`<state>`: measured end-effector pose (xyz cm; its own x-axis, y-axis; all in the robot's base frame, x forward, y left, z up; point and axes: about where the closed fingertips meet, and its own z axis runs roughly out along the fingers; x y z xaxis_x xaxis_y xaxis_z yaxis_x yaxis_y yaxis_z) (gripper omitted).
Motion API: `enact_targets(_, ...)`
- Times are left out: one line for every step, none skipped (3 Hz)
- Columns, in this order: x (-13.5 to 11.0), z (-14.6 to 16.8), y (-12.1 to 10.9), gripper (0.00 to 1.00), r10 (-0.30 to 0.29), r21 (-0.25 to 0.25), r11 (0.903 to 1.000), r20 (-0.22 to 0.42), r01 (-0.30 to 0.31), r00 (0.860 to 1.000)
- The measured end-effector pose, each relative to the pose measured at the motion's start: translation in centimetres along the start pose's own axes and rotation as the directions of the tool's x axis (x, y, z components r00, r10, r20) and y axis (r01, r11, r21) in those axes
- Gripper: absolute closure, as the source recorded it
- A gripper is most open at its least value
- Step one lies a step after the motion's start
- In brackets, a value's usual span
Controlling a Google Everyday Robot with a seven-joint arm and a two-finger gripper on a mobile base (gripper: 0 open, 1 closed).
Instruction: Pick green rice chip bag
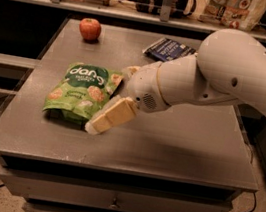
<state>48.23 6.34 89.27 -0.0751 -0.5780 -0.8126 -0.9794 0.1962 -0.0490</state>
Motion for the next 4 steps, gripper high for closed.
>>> enact_targets(-0.8,3.1,0.4,0.00,0.044,0.022,0.9987,0.049,-0.045,0.998)
enact_targets(-1.0,5.7,0.5,0.00,0.075,0.052,0.9956,0.070,-0.078,0.995)
enact_targets(-1.0,7.8,0.4,0.00,0.096,0.087,0.9911,0.058,-0.101,0.994)
enact_targets(-0.5,9.3,-0.1,0.16,0.105,0.124,0.9865,0.021,-0.107,0.994)
